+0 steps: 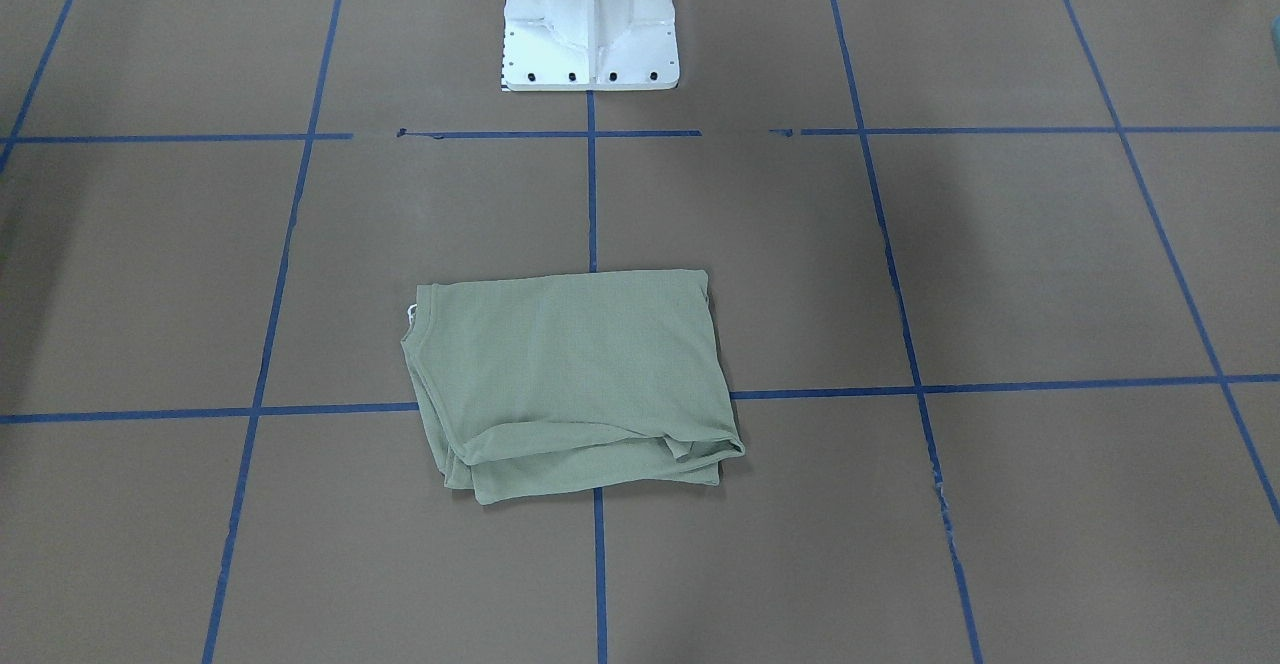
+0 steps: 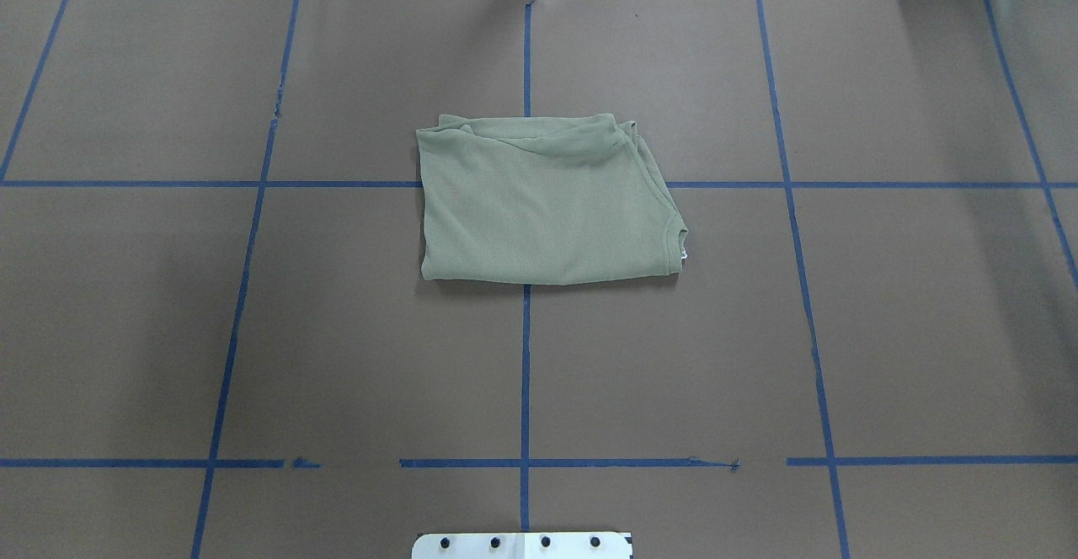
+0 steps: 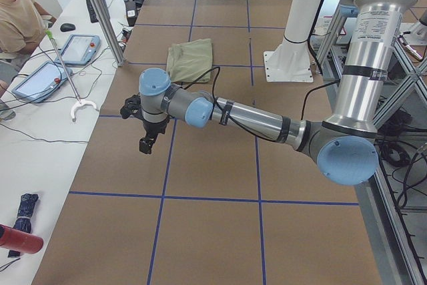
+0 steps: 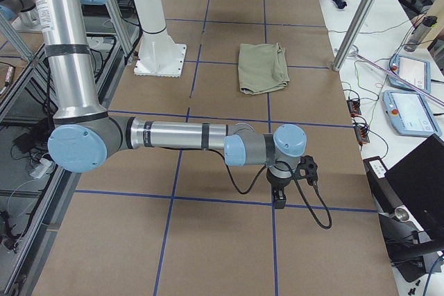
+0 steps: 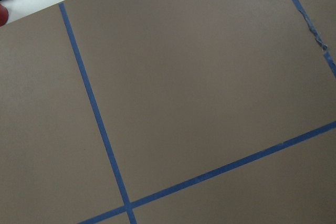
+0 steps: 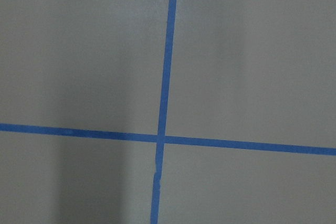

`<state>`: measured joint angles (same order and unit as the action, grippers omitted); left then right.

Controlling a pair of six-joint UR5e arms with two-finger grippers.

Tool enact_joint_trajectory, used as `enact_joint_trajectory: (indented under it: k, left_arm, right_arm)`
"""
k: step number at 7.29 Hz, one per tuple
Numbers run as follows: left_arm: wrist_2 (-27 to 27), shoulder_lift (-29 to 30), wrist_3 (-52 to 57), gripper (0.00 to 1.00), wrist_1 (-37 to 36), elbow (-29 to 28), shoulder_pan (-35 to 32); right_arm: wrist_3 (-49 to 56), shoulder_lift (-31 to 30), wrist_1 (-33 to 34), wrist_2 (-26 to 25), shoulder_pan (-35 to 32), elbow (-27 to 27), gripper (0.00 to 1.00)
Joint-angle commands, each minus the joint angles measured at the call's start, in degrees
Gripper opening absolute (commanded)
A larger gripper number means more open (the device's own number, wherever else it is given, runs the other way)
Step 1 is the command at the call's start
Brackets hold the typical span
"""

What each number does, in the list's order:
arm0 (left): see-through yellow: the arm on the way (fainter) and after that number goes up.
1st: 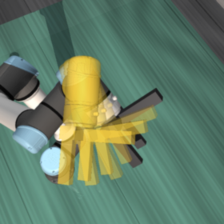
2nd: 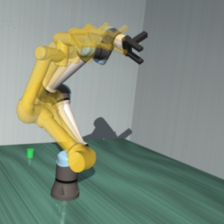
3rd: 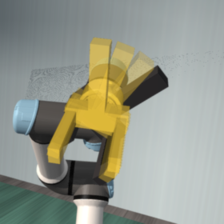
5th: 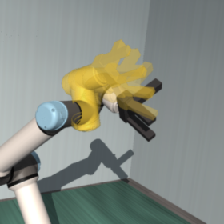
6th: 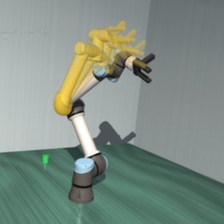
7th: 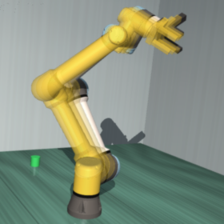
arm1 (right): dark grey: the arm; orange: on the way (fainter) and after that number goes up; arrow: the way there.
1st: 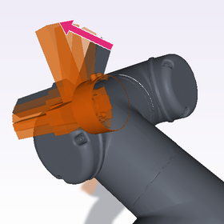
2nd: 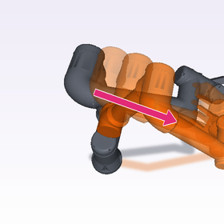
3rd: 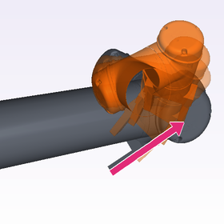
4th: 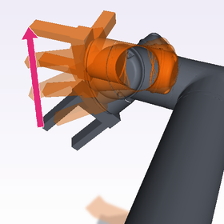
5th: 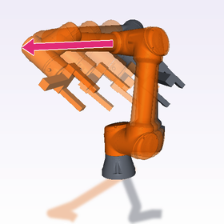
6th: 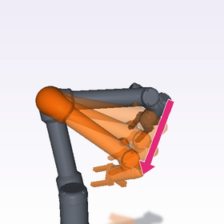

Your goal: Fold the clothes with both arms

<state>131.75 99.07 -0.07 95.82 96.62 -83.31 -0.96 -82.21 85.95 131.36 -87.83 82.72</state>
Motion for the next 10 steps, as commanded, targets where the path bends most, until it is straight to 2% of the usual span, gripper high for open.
enact_joint_trajectory:
  k: [1,2,3,4,5,6,10]
  left_arm:
    - [-0.01,-0.89,0.15,1.00,-3.79,0.50,-0.19]
    - [-0.09,-0.98,-0.54,1.00,-3.80,-0.89,0.16]
    - [-0.18,-1.16,-0.03,1.00,-3.36,-2.30,0.16]
    - [0.60,-2.03,-0.46,1.00,-1.27,-4.49,0.42]
    - [2.18,-1.17,-0.55,1.00,-0.20,-7.29,0.34]
    - [5.50,-1.07,-0.64,1.00,0.15,-8.11,-0.18]
    - [5.10,-1.33,-0.46,1.00,0.24,-7.15,-4.58]
  right_arm:
    - [-0.18,-0.66,6.49,-0.75,1.43,4.53,1.00]
    - [-0.71,-0.93,6.95,-0.67,1.44,5.86,1.00]
    - [-1.58,-0.06,8.43,-1.19,4.74,5.79,1.00]
    - [-4.81,0.56,8.01,-4.59,5.82,5.96,1.00]
    - [-5.54,1.35,8.01,-4.01,6.09,6.83,1.00]
    - [-5.55,1.96,8.18,-3.83,6.36,6.93,1.00]
    - [-5.55,1.27,8.01,-3.66,6.36,6.58,1.00]
